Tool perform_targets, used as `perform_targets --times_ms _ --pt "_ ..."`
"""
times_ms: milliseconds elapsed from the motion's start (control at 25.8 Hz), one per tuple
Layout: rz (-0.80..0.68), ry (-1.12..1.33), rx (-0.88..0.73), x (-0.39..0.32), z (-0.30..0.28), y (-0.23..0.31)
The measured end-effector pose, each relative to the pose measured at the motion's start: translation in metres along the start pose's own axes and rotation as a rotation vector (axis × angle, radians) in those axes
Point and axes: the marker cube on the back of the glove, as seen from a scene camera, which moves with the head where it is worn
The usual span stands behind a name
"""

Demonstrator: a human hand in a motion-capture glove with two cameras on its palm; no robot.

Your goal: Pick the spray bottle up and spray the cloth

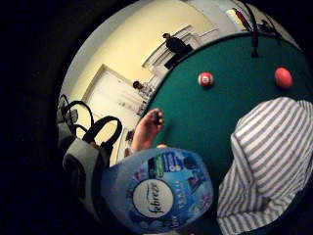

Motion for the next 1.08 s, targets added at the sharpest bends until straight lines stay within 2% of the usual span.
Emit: perform_targets --times_ms 542,1084 --pt "0.084 0.059 0.025 0.049 0.033 -0.003" --pt "0.083 0.043 0.054 0.07 0.062 -0.067"
